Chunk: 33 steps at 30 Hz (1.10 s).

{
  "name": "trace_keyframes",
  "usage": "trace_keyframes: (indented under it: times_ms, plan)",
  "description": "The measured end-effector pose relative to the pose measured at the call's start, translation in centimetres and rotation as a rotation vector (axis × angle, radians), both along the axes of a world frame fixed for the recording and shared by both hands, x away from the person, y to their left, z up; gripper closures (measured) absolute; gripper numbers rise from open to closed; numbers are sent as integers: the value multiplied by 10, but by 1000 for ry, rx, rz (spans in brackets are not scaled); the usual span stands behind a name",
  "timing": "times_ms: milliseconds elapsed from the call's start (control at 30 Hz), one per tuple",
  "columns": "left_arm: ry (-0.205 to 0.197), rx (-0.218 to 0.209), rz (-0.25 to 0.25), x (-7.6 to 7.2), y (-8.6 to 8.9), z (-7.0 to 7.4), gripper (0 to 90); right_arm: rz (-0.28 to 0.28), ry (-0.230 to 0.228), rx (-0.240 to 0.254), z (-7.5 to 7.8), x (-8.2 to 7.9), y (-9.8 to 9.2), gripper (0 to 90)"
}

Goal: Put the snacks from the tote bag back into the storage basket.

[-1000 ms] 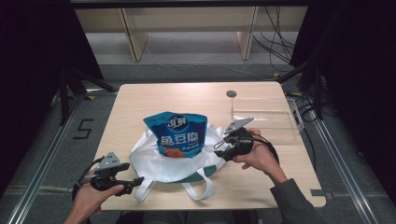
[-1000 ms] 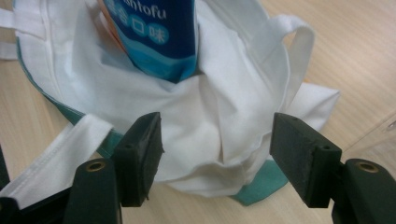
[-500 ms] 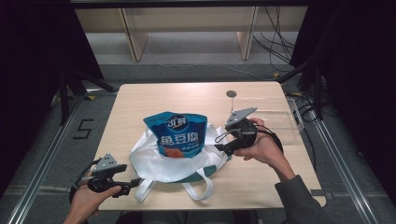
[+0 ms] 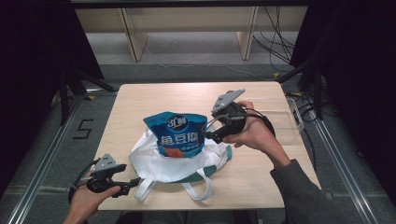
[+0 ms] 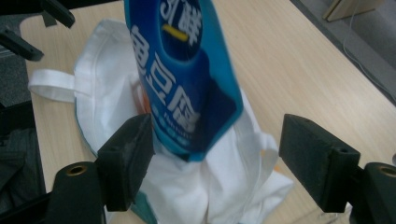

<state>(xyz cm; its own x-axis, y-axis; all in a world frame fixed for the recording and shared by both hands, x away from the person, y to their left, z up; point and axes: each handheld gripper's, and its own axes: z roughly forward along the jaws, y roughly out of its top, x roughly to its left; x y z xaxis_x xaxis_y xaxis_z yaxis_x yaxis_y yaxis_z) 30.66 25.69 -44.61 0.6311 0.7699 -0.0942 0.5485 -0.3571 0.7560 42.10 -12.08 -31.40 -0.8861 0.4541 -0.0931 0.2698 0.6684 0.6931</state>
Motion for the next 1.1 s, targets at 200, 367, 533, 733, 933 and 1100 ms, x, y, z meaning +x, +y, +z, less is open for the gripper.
trace_keyframes:
  times_ms: [200, 367, 533, 733, 933, 1100]
  plan:
    - [11, -16, 15, -3, 4, 0, 224, 56, 4, -26, 16, 12, 23, 293]
    - [-2, -4, 14, -6, 6, 1, 224, 58, 5, -52, 21, 20, 41, 302]
    - [-13, -10, 14, -8, 7, 0, 224, 87, 5, -69, 25, 24, 56, 324]
    - [-6, -8, 9, -11, 9, 0, 224, 132, 7, -103, 27, 27, 72, 415]
    - [-5, -1, 7, -11, 10, 0, 223, 166, 18, -141, 23, 34, 85, 502]
    - [-8, -3, 16, -11, 9, -1, 223, 161, 40, -170, 22, 36, 91, 569]
